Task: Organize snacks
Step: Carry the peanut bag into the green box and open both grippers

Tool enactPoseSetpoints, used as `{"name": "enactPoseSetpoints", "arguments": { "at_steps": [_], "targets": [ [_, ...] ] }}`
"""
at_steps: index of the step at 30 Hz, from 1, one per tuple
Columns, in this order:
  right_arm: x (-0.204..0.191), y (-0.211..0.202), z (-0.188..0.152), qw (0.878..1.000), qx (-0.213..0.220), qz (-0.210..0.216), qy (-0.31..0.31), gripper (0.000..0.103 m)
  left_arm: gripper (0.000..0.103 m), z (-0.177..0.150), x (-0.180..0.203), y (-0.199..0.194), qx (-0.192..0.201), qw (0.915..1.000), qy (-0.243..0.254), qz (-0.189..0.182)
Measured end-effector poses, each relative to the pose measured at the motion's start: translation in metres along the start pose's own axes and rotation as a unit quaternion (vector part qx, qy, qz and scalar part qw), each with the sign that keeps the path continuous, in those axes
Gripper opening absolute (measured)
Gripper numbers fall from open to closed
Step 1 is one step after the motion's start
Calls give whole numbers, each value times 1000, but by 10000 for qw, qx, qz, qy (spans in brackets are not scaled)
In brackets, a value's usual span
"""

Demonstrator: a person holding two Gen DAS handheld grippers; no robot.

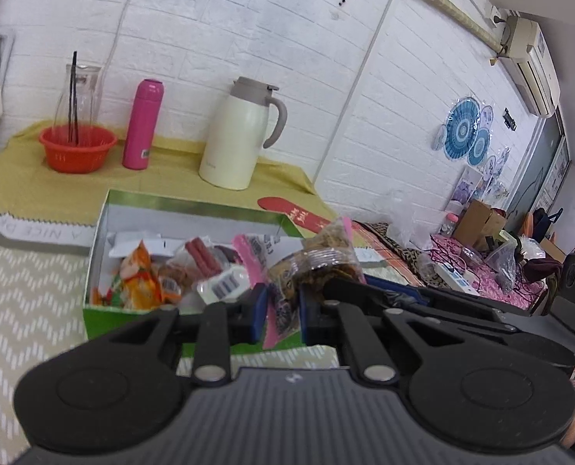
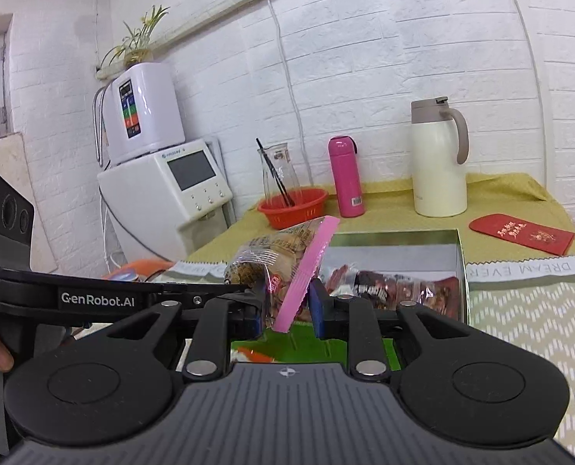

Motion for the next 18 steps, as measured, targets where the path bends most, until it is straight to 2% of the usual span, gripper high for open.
{"name": "enactPoseSetpoints", "arguments": {
  "at_steps": [4,8,18],
  "targets": [
    [18,24,22,9998,101,-75,157,42,5,26,-12,35,-83,9999,82,21],
    [41,47,32,9993,96,-203,313,42,5,39,-22,73,-237,9997,39,32],
    [95,95,27,9959,-187,-451,767,42,6,33,-47,150,-784,9968,-131,28]
  ]
}}
Point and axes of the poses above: each gripper's, at about its wrist camera, not at the fingertips, and y roughly the way its jaws point, x to its right, z to its top, the point moved 5 cm from there along y, roughly the way its jaws point, and after that the axes turned 11 degrees about y, right-handed, at the moved point
